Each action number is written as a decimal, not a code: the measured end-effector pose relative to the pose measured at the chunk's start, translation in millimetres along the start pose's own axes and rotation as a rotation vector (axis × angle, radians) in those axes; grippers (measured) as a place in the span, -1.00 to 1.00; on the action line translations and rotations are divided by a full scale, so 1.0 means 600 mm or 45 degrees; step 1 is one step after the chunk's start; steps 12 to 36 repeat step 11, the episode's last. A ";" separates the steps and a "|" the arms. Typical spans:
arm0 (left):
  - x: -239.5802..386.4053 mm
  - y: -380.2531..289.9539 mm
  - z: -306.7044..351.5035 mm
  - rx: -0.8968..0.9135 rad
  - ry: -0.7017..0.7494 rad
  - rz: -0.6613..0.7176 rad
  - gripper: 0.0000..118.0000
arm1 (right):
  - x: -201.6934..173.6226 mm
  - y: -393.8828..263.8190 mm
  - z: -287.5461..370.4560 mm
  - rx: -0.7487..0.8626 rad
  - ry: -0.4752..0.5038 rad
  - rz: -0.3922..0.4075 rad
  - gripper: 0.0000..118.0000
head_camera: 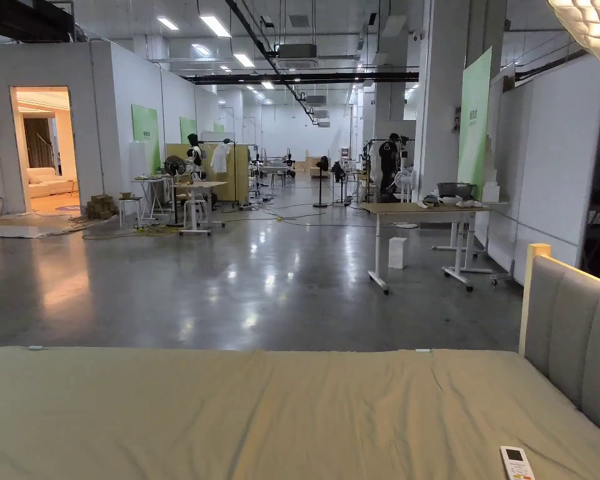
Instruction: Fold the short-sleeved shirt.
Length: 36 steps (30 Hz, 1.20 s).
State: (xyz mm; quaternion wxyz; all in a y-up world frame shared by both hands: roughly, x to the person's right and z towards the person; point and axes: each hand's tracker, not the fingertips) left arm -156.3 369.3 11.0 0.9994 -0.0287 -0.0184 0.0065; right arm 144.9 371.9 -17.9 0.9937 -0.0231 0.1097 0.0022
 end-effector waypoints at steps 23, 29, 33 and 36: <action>0.002 -0.015 -0.006 -0.048 -0.004 -0.015 1.00 | -0.003 -0.020 -0.007 -0.061 -0.023 0.045 1.00; 0.002 -0.015 -0.006 -0.048 -0.004 -0.015 1.00 | -0.003 -0.020 -0.007 -0.061 -0.023 0.045 1.00; 0.002 -0.015 -0.006 -0.048 -0.004 -0.015 1.00 | -0.003 -0.020 -0.007 -0.061 -0.023 0.045 1.00; 0.002 -0.015 -0.006 -0.048 -0.004 -0.015 1.00 | -0.003 -0.020 -0.007 -0.061 -0.023 0.045 1.00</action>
